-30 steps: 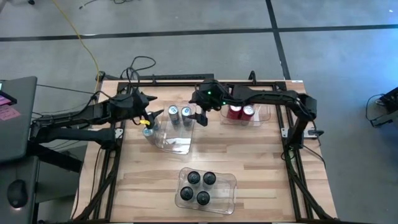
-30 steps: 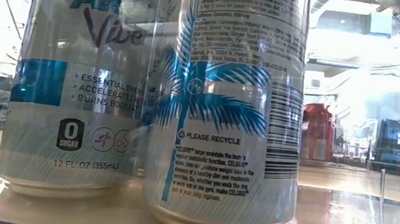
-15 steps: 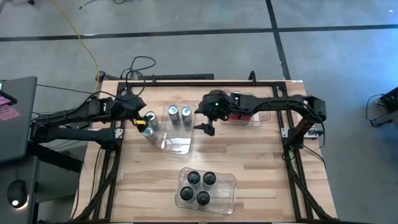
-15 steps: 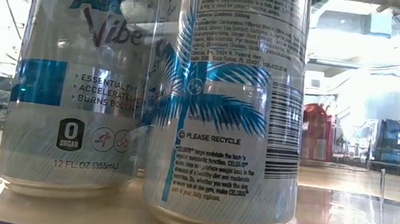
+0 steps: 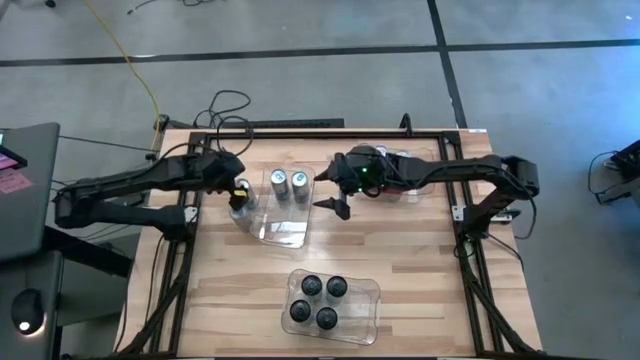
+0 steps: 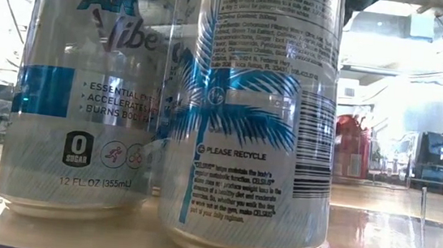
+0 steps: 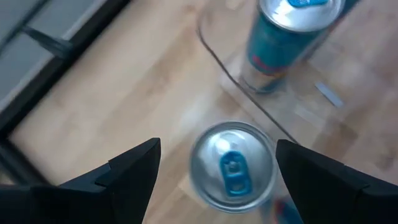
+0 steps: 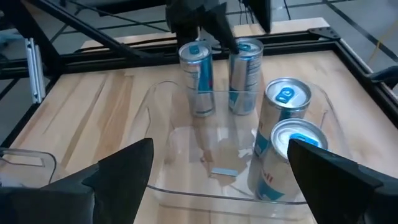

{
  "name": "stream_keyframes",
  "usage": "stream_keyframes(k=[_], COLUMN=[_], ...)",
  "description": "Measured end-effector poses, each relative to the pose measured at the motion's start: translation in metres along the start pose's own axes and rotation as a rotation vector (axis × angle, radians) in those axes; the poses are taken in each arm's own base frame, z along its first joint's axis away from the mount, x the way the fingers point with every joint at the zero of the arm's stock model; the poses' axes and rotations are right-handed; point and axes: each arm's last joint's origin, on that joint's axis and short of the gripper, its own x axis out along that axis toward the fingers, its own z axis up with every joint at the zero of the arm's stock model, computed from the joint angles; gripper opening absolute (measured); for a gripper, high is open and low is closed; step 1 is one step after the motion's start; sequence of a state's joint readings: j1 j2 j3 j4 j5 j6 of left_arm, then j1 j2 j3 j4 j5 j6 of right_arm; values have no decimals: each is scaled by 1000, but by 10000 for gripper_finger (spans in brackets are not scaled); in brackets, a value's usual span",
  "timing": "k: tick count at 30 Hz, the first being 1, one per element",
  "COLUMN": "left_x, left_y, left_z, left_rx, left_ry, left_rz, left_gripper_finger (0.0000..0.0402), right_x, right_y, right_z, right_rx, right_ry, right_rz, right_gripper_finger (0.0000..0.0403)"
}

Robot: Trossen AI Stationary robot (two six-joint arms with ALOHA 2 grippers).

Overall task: Sort soda cans
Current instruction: Put the blue soda can in the top left transparent bin

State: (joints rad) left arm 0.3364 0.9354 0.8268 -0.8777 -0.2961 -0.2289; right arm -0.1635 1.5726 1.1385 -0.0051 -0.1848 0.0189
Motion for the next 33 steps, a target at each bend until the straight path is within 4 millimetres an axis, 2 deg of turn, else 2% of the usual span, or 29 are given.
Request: stream_keyframes(k=[3,14,22,25,29,33], left_x=[4,11,29,35,37,27], left_y=[0,6,0,-2,-2,0], left_z=[1,0,2,3,3,6], left_rx=[-4,-10,47,68,80,77], left_ry=[29,84,173,199,206,204], left_rz=[-49,-33,-40,-32,-32,-32], left_gripper_finger=[316,316,313,290,230,229], right_x=[0,1,1,1,1,1], right_y=[2,2,1,2,2,2], right_z=[1,-1,-1,-1,-2,-2], right_rx=[-3,-2,-1,-1,0,1], right_ry=[-3,3,7,11,17,20], right_rz=[3,4,4,4,4,4], right_gripper_finger=[388,388,388,388,388,388])
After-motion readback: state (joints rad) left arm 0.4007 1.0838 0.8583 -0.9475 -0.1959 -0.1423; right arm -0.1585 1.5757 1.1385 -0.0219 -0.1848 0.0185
